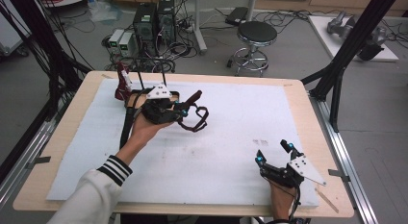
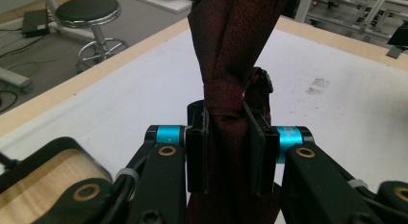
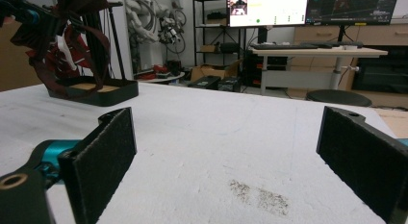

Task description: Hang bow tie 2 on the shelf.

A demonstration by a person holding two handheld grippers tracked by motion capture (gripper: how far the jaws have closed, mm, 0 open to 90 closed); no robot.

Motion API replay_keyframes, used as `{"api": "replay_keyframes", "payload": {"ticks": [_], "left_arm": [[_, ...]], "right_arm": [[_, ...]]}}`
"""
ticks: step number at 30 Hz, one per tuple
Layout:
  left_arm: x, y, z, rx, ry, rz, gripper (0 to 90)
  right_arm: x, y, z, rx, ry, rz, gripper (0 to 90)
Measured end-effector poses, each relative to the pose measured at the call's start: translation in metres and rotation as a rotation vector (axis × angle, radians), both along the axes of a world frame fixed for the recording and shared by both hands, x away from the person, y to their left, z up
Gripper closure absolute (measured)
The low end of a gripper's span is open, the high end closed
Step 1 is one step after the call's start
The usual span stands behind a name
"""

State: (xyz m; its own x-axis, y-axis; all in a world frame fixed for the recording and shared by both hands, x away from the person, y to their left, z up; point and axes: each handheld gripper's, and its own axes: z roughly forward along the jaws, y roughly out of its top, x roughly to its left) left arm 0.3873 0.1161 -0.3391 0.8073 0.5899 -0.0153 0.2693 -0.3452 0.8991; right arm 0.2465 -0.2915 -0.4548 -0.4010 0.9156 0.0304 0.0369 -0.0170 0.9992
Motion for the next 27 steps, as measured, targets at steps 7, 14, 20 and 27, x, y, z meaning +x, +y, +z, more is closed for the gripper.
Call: {"api": "replay_keyframes", "payload": {"ticks": [7,14,20,27], "left_arm": [[0.001,0.017,0.009,-0.022,-0.033,0.044,72.9],[0.002,0.030,0.013,-0.041,-0.055,0.083,73.0],[0.002,0.040,0.016,-0.063,-0.081,0.121,73.0],[0.003,0.053,0.018,-0.078,-0.096,0.163,73.0]], "right_arm": [[0.000,0.000,0.000,0.000,0.000,-0.001,5.7],[0.000,0.000,0.000,0.001,0.003,0.000,5.7],[0.000,0.000,0.000,0.001,0.003,-0.001,5.7],[0.000,0.001,0.000,0.003,0.007,0.000,5.7]]}}
